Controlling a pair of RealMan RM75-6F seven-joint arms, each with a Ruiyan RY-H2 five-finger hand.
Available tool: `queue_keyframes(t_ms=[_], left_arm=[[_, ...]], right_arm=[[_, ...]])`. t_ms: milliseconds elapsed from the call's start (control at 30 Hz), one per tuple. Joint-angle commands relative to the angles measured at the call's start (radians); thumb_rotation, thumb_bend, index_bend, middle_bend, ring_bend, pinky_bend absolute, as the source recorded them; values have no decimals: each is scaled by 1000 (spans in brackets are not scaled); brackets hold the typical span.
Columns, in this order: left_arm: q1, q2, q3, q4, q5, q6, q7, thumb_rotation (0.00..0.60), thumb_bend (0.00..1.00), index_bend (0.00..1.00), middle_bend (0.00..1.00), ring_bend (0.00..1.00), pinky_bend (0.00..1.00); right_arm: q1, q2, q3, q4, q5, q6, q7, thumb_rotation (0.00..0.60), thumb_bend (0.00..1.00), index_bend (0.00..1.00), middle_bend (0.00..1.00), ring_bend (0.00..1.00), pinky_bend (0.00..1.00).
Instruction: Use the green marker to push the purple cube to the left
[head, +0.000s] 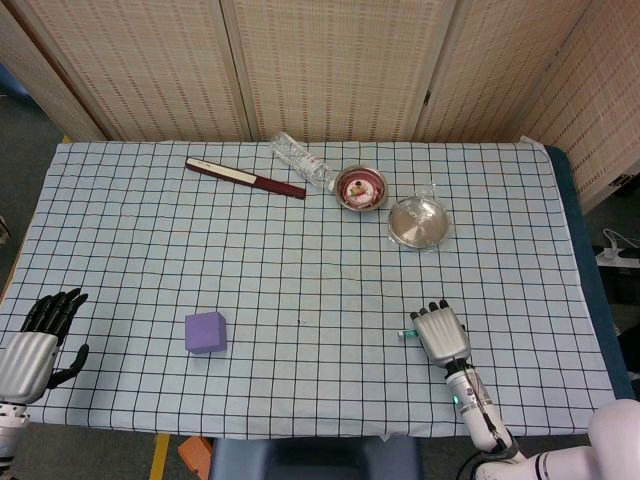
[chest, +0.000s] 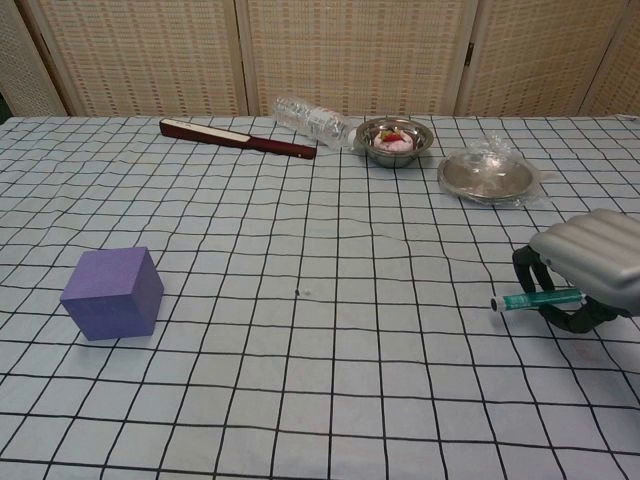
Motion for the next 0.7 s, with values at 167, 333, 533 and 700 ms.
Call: queue_keyframes(t_ms=[167, 333, 533, 700], left_arm=[[-2, -3, -1, 1, -3, -4, 5, 600, 472, 0, 0, 0, 67], [-2, -4, 0, 2, -5, -6, 14, 600, 472, 0, 0, 0, 69], [14, -1, 1, -11, 9, 33, 38, 600, 472, 0, 0, 0, 69], [24, -7, 0, -22, 7, 47, 87, 600, 472, 0, 0, 0, 69]], right_arm=[[-43, 27, 5, 36, -48, -82, 85, 600, 285, 0, 40, 19, 131], [-110, 135, -3, -83, -206, 30, 202, 600, 217, 0, 0, 0, 83], [-242, 282, -43, -182, -417, 270, 251, 600, 210, 0, 0, 0, 9], [-360, 329, -66, -124, -455, 350, 325, 600, 206, 0, 0, 0, 0]])
